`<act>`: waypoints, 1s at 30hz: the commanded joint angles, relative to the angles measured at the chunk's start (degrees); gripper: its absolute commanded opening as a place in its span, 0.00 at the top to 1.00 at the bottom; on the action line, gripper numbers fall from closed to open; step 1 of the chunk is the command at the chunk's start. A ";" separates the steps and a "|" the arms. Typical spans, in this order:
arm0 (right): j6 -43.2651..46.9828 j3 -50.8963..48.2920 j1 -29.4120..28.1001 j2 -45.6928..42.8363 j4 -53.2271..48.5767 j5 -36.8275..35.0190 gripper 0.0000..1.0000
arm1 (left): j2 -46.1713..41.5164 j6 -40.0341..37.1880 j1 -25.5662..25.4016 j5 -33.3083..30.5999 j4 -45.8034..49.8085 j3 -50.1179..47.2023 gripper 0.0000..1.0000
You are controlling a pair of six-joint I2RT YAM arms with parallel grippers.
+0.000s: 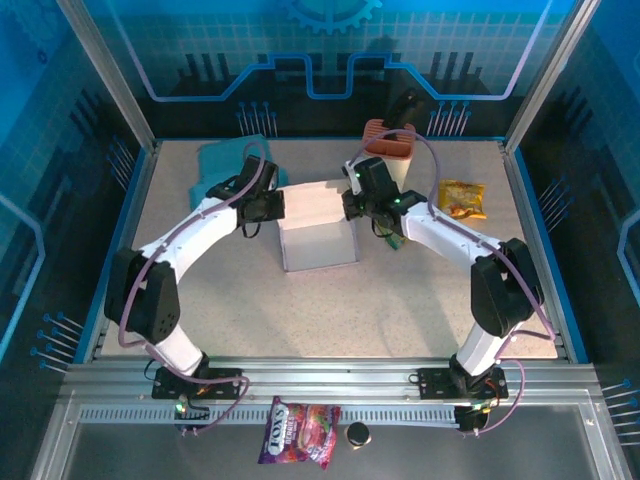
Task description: Fold the paper box
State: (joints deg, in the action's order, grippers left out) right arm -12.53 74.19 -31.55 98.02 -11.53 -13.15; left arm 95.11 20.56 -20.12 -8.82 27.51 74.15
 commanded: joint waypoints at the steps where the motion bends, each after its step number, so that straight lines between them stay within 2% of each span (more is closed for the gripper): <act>1: -5.16 -2.37 -3.14 1.52 9.28 -2.74 1.00 | 0.80 -1.33 -0.53 2.40 -8.00 0.82 1.00; 12: -11.11 -11.71 -5.74 -0.10 19.55 -6.20 1.00 | -4.12 -1.84 -0.60 7.26 -26.10 -12.88 1.00; 21: -14.44 -13.16 -9.00 -0.28 19.39 -9.67 1.00 | -6.31 -1.40 -0.95 11.12 -29.16 -17.40 1.00; 30: -12.55 -22.69 -12.64 -1.58 30.76 -14.71 1.00 | -10.40 -0.86 -2.00 11.51 -35.33 -27.16 1.00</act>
State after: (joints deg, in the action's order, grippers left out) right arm -25.87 53.54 -40.82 97.03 13.91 -30.70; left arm 86.80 19.51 -19.88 -5.72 -2.33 49.23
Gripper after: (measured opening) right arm 0.063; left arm 0.051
